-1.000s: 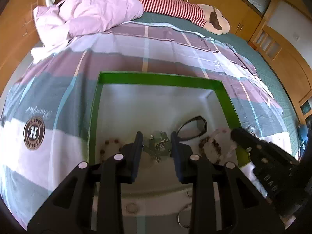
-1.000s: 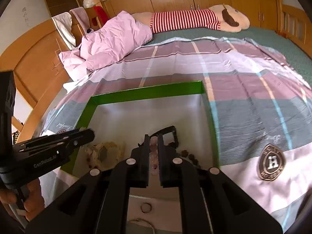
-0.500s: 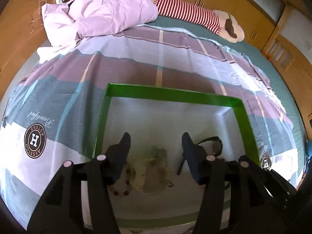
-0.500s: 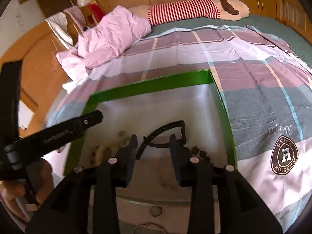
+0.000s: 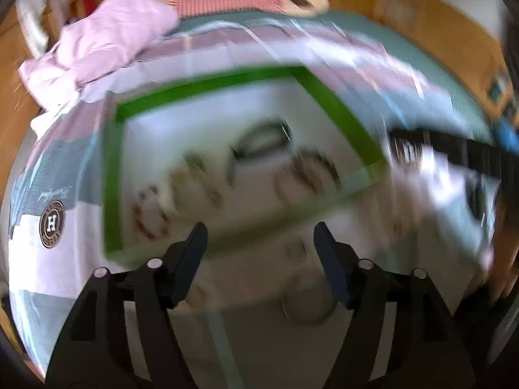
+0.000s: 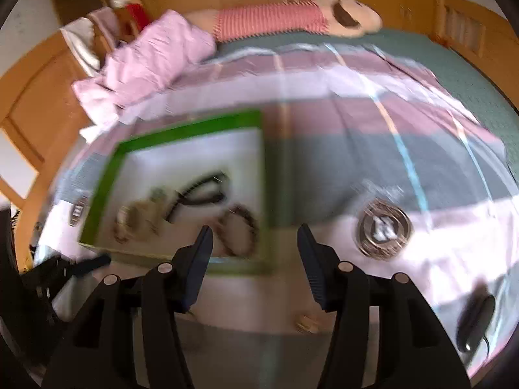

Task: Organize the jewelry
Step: 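Lift both open tools out of the box, then move the right tool to the gold flower brooch while the left moves to the silver bangle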

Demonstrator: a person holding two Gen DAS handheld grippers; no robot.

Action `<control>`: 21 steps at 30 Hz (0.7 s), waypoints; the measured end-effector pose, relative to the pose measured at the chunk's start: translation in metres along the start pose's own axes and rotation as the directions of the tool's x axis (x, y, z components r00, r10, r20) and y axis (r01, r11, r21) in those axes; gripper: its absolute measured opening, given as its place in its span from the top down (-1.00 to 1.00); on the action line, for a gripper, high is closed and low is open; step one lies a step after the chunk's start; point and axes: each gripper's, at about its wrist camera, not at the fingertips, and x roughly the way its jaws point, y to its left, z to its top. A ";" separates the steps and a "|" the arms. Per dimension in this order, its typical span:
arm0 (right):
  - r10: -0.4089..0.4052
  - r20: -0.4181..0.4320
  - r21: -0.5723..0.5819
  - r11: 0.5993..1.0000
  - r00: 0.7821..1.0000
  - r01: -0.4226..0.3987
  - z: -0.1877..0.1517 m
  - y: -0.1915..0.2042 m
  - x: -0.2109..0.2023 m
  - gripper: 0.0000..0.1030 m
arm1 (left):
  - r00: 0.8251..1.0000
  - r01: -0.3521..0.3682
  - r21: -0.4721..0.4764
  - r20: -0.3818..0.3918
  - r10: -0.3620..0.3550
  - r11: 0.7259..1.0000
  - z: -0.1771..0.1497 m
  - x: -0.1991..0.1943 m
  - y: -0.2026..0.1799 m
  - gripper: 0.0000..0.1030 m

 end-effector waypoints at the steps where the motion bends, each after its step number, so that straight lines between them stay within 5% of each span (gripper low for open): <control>1: -0.014 -0.024 0.012 1.000 1.000 0.014 -0.003 -0.007 0.002 -0.04 | 1.000 0.002 0.027 -0.027 -0.002 1.000 -0.009 0.005 -0.009 -0.34; 8: -0.148 -0.219 -0.042 0.989 0.964 0.142 -0.039 -0.030 0.033 -0.04 | 0.991 0.027 0.086 -0.130 -0.015 0.996 -0.044 0.028 -0.041 -0.48; 13: -0.165 -0.298 -0.123 0.983 0.940 0.134 -0.067 -0.030 0.048 -0.04 | 0.987 -0.010 0.062 -0.160 0.020 0.998 -0.043 0.039 -0.040 -0.49; 21: -0.120 -0.334 -0.188 0.980 0.935 0.059 -0.089 -0.014 0.060 -0.04 | 0.982 -0.054 -0.032 -0.182 0.048 0.998 -0.039 0.043 -0.015 -0.50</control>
